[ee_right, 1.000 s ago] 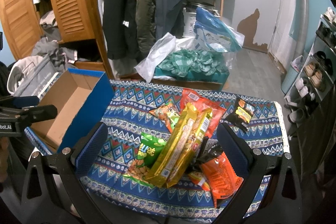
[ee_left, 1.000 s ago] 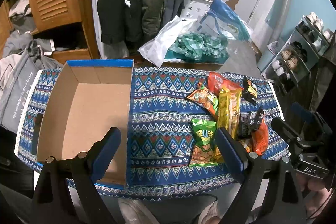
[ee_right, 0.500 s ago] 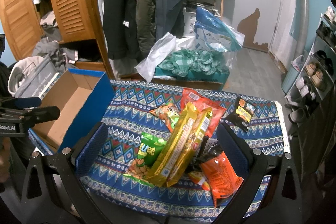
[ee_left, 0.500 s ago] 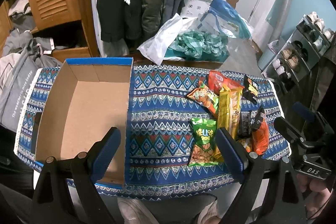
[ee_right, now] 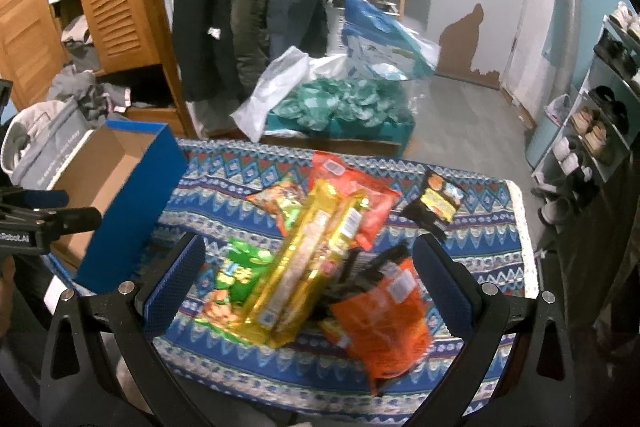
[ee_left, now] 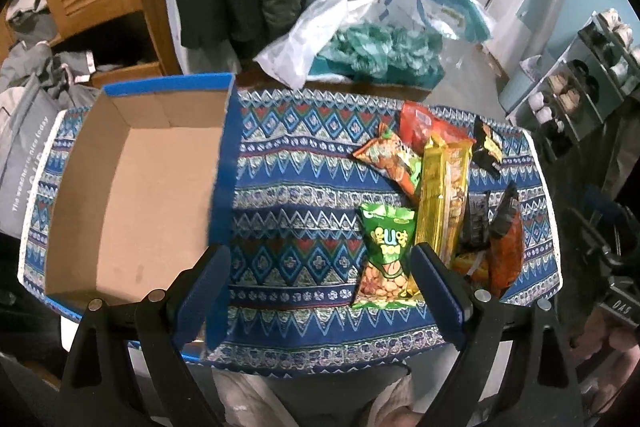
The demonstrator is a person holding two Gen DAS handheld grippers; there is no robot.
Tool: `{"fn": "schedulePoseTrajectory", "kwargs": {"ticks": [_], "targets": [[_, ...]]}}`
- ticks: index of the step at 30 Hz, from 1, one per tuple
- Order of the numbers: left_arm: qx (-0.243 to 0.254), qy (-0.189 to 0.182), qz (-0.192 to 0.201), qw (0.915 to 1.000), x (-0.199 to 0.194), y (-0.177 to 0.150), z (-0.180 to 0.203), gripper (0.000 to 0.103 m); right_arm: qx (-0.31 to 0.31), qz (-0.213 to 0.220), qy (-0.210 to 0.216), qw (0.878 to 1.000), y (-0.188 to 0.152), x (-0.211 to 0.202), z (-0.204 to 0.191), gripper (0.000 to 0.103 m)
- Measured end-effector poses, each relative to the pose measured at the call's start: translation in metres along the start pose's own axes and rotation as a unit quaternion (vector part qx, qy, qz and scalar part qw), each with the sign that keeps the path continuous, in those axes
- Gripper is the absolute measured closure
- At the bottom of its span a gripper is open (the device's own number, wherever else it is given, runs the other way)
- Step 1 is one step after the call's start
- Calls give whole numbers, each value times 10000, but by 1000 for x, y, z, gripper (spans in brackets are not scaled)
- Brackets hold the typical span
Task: Organize snacks
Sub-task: 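Grasp the orange bag with the right tool while the left tool grasps the green bag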
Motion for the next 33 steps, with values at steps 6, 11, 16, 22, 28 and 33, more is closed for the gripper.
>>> {"fn": "schedulePoseTrajectory", "kwargs": {"ticks": [6,11,16,22,28,33], "targets": [[-58,-101,-281,9995,21,-8,15,11,108,-93,-41,9999,-10,3,38,1],[-187,-193,-547,9981,41,-15,26,11,180,-344,-117,9992,-30,12,63,1],[-129,-220,-629,9977,59,-23,38,11,132,-655,-68,9977,-58,22,77,1],[276,-102,-710,9970,85,-34,50,11,-47,-882,-51,9961,-85,31,83,1],[366,-2,-891,9954,111,-50,53,11,-202,-1178,7,9928,-109,46,82,1],[429,-59,-1045,9936,130,-65,56,10,-420,-1293,12,9907,-120,61,79,1]]}}
Point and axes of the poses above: each gripper's, at about its wrist camera, not at the fingertips, and x roughly the way its jaws point, z to its right, y to its top, the point moved 8 cm from there along x, roughly the way its jaws point, and after that the axes turned 15 degrees about z, right-handed, at the moved point
